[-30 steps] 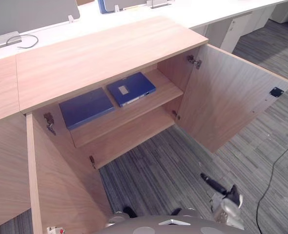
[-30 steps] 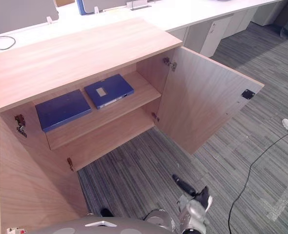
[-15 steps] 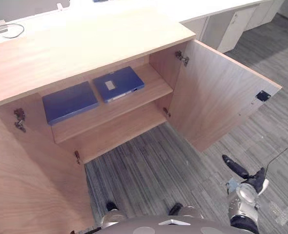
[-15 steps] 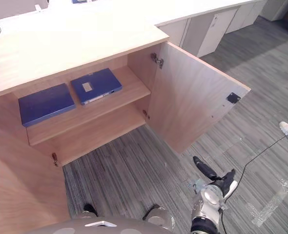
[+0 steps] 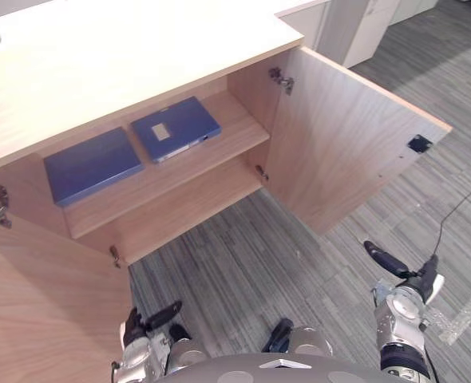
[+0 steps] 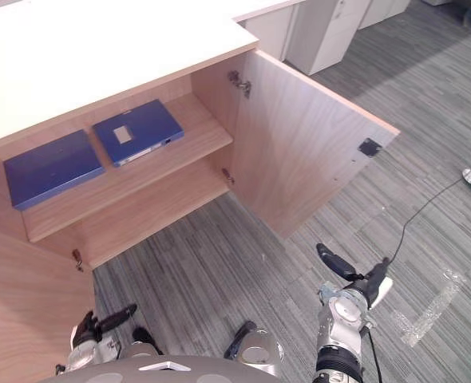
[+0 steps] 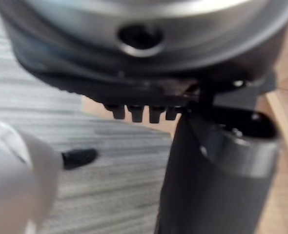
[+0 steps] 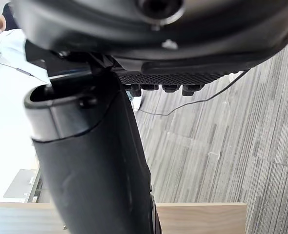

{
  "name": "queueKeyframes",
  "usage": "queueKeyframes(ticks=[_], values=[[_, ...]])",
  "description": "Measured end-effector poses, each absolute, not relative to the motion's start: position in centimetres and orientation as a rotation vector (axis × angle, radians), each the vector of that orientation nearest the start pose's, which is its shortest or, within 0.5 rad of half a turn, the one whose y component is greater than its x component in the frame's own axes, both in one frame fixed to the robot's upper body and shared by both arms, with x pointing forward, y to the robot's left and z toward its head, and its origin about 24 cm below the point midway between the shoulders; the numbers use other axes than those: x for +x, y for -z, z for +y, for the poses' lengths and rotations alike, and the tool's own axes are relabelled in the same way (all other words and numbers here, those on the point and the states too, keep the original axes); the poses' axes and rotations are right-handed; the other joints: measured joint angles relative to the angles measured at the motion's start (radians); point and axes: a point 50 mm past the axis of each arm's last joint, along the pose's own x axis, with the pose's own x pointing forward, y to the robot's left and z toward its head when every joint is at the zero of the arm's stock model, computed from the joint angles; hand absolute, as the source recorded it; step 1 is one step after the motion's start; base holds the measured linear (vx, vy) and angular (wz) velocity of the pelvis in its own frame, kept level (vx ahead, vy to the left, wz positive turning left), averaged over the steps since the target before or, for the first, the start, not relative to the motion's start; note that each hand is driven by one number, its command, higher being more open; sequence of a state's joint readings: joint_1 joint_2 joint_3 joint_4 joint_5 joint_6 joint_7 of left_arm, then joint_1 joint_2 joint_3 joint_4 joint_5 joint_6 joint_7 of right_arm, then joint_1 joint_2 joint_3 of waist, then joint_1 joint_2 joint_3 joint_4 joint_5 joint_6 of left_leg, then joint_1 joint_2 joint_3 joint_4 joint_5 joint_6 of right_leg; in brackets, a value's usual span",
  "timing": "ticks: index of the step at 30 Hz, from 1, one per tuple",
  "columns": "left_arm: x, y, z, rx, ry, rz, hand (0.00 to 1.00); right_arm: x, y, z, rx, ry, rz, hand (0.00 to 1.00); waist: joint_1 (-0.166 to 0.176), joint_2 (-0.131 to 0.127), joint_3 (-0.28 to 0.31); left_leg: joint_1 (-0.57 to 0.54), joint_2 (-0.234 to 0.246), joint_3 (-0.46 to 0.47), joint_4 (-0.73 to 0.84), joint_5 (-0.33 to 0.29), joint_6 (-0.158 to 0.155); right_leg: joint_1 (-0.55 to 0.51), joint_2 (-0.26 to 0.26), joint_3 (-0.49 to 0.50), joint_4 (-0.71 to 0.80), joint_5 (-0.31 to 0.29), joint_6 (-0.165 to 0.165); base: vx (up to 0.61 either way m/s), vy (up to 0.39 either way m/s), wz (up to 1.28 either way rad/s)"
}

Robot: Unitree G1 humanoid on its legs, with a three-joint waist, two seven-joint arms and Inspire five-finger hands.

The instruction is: Walk over to the cabinet, pick up the folder, carry it to the office cabinet, place the folder inside the office cabinet, then close the office cabinet door

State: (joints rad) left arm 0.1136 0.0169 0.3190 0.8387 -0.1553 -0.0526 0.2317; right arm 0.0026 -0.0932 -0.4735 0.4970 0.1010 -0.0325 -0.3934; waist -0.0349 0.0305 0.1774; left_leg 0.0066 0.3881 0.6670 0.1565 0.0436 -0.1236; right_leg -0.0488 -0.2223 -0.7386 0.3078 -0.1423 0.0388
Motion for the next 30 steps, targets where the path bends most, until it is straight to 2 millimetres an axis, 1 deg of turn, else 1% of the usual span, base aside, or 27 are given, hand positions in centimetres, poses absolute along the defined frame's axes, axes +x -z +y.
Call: queueKeyframes(ticks=[1,3,4,5,6,7,8,9,10,11,12,13,14,15,16,17,18,19,20,21,22,24,26,27,28,29,30], values=[[11.4,13.9,22.2,-0.147,-0.637,0.879,1.00,17.9,5.7,-29.0,0.012,0.885,0.454,1.00,0.000,0.004,0.002,-0.002,0.026,0.006,0.061,-0.023,0.043,0.026,0.014,0.001,-0.015,-0.004,0.001,0.05,-0.082,-0.14],[11.1,14.0,21.9,-0.154,-0.637,0.892,1.00,17.0,6.1,-29.2,-0.006,0.888,0.477,1.00,-0.004,0.016,0.005,-0.012,0.060,0.010,0.148,-0.034,0.069,0.066,0.023,-0.009,-0.029,-0.010,0.001,0.09,-0.081,0.15],[10.8,14.3,21.5,-0.163,-0.636,0.906,1.00,16.5,6.3,-29.3,-0.016,0.887,0.491,1.00,-0.016,0.016,0.008,-0.047,0.075,-0.014,0.214,-0.036,0.070,0.088,0.024,-0.016,-0.043,-0.009,-0.002,0.11,-0.055,0.37],[10.6,14.4,21.3,-0.169,-0.634,0.918,1.00,16.3,6.4,-29.4,-0.018,0.888,0.494,1.00,-0.020,0.018,0.008,-0.068,0.074,-0.034,0.248,-0.049,0.074,0.096,0.021,-0.022,-0.048,-0.008,-0.003,0.10,0.022,0.35],[10.2,14.7,20.6,-0.184,-0.630,0.941,1.00,16.4,6.3,-29.5,-0.020,0.887,0.491,1.00,-0.021,0.022,0.011,-0.089,0.043,-0.064,0.296,-0.107,0.060,0.108,0.005,-0.022,-0.052,-0.007,-0.001,0.09,0.072,0.15],[10.1,14.8,20.3,-0.191,-0.627,0.950,1.00,16.4,6.3,-29.5,-0.021,0.885,0.490,1.00,-0.021,0.023,0.012,-0.101,0.016,-0.075,0.306,-0.135,0.059,0.112,-0.003,-0.021,-0.054,-0.008,-0.003,0.09,0.138,0.07],[9.4,15.1,19.9,-0.201,-0.628,0.976,1.00,16.6,6.3,-29.4,-0.019,0.876,0.488,1.00,-0.018,0.021,0.016,-0.122,-0.049,-0.099,0.304,-0.176,0.057,0.126,-0.021,-0.019,-0.063,-0.005,0.003,0.07,0.134,0.02],[9.2,15.2,19.7,-0.220,-0.638,0.980,1.00,16.7,6.3,-29.2,-0.020,0.866,0.488,1.00,-0.014,0.020,0.017,-0.138,-0.107,-0.117,0.273,-0.185,0.058,0.135,-0.031,-0.015,-0.068,-0.002,0.011,0.10,0.205,-0.10],[9.1,15.2,19.8,-0.238,-0.658,0.978,1.00,17.0,6.2,-29.0,-0.023,0.857,0.484,1.00,-0.001,0.030,0.023,-0.146,-0.168,-0.138,0.189,-0.174,0.088,0.142,-0.036,0.002,-0.062,-0.005,0.030,0.08,0.196,-0.32],[8.8,15.2,20.1,-0.255,-0.686,0.983,1.00,17.1,6.6,-28.3,-0.012,0.836,0.497,1.00,0.013,0.023,0.018,-0.111,-0.193,-0.130,0.160,-0.161,0.109,0.141,-0.047,0.027,-0.059,-0.008,0.052,0.16,0.224,-0.22],[8.8,15.1,20.4,-0.257,-0.713,0.969,1.00,17.3,6.8,-27.4,0.005,0.814,0.500,1.00,0.004,0.011,0.018,-0.097,-0.206,-0.120,0.150,-0.157,0.111,0.145,-0.034,0.042,-0.101,0.012,0.071,0.12,0.146,-0.12],[8.8,15.0,20.7,-0.255,-0.725,0.962,1.00,17.5,6.9,-27.0,0.013,0.802,0.502,1.00,0.006,0.002,0.022,-0.098,-0.207,-0.114,0.158,-0.158,0.109,0.154,-0.026,0.058,-0.130,0.030,0.073,0.18,0.104,-0.10],[8.3,15.0,21.5,-0.249,-0.762,0.963,1.00,17.8,7.1,-26.2,0.037,0.786,0.507,1.00,0.012,-0.009,0.030,-0.094,-0.195,-0.110,0.213,-0.165,0.121,0.197,-0.003,0.070,-0.211,0.086,0.056,0.09,0.038,-0.34],[8.0,15.0,21.5,-0.257,-0.771,0.967,1.00,18.0,7.1,-25.8,0.050,0.781,0.505,1.00,0.015,-0.015,0.036,-0.098,-0.180,-0.112,0.267,-0.170,0.132,0.217,-0.003,0.087,-0.236,0.103,0.047,0.17,0.056,-0.64],[7.6,15.1,21.9,-0.271,-0.807,0.967,1.00,18.5,7.0,-25.3,0.068,0.773,0.498,1.00,0.032,-0.028,0.049,-0.136,-0.155,-0.112,0.408,-0.193,0.164,0.258,-0.005,0.111,-0.247,0.112,0.049,0.12,0.063,-0.55],[7.1,15.2,21.9,-0.272,-0.815,0.983,1.00,18.0,7.2,-25.4,0.064,0.782,0.507,1.00,0.032,-0.033,0.029,-0.127,-0.202,-0.149,0.292,-0.193,0.136,0.265,-0.022,0.113,-0.259,0.114,0.054,0.16,0.129,-0.52],[6.7,15.4,21.2,-0.271,-0.796,0.999,1.00,17.6,7.0,-26.2,0.047,0.802,0.499,1.00,0.029,0.008,0.008,-0.109,-0.223,-0.161,0.147,-0.129,0.159,0.262,-0.007,0.115,-0.261,0.111,0.069,0.12,0.130,-0.15],[6.8,15.3,21.2,-0.271,-0.793,0.997,1.00,17.4,7.2,-26.2,0.049,0.806,0.510,1.00,0.022,-0.006,0.001,-0.094,-0.250,-0.149,0.108,-0.115,0.161,0.260,-0.026,0.115,-0.263,0.107,0.079,0.12,0.121,-0.06],[7.1,15.2,21.1,-0.271,-0.788,0.987,1.00,17.2,7.3,-26.2,0.048,0.807,0.513,1.00,0.022,-0.002,-0.006,-0.090,-0.265,-0.146,0.082,-0.107,0.161,0.251,-0.036,0.114,-0.262,0.108,0.080,0.12,0.094,0.02],[7.4,15.1,21.2,-0.270,-0.783,0.973,1.00,17.1,7.5,-26.0,0.052,0.805,0.524,1.00,0.023,-0.012,-0.003,-0.086,-0.281,-0.139,0.057,-0.101,0.164,0.244,-0.045,0.115,-0.267,0.109,0.082,0.10,0.077,-0.05],[7.5,15.0,21.4,-0.268,-0.789,0.962,1.00,16.9,7.9,-25.6,0.063,0.803,0.545,1.00,0.026,-0.028,0.000,-0.083,-0.292,-0.137,0.043,-0.098,0.163,0.242,-0.051,0.114,-0.275,0.115,0.090,0.09,0.067,-0.04],[7.5,14.9,21.6,-0.266,-0.792,0.960,1.00,16.4,8.3,-25.3,0.076,0.809,0.566,1.00,0.030,-0.039,0.000,-0.067,-0.304,-0.137,0.021,-0.096,0.162,0.246,-0.061,0.112,-0.264,0.116,0.091,0.06,0.041,-0.02],[7.4,15.0,21.4,-0.272,-0.792,0.966,1.00,16.3,8.5,-25.3,0.075,0.811,0.574,1.00,0.031,-0.037,-0.001,-0.028,-0.327,-0.132,-0.017,-0.097,0.157,0.245,-0.087,0.111,-0.214,0.113,0.095,0.05,0.082,-0.09],[7.3,15.1,21.2,-0.277,-0.789,0.972,1.00,16.2,8.5,-25.5,0.074,0.818,0.578,1.00,0.032,-0.038,-0.001,0.007,-0.346,-0.129,-0.049,-0.102,0.153,0.236,-0.123,0.111,-0.132,0.099,0.108,0.08,0.147,-0.05],[7.2,15.2,20.9,-0.278,-0.779,0.982,1.00,16.0,8.5,-25.7,0.058,0.822,0.585,1.00,0.030,-0.034,-0.004,0.049,-0.366,-0.131,-0.092,-0.108,0.147,0.209,-0.174,0.111,-0.005,0.081,0.099,0.07,0.130,0.00],[7.1,15.2,20.8,-0.276,-0.772,0.987,1.00,15.9,8.5,-26.0,0.044,0.826,0.587,1.00,0.029,-0.031,-0.007,0.068,-0.378,-0.133,-0.109,-0.109,0.148,0.192,-0.205,0.106,0.068,0.075,0.088,0.07,0.115,0.12],[7.0,15.2,20.8,-0.267,-0.762,0.992,1.00,15.6,8.5,-26.2,0.018,0.829,0.595,1.00,0.028,-0.034,-0.013,0.101,-0.403,-0.141,-0.128,-0.117,0.157,0.161,-0.274,0.073,0.201,0.072,0.033,0.13,0.092,0.20]])
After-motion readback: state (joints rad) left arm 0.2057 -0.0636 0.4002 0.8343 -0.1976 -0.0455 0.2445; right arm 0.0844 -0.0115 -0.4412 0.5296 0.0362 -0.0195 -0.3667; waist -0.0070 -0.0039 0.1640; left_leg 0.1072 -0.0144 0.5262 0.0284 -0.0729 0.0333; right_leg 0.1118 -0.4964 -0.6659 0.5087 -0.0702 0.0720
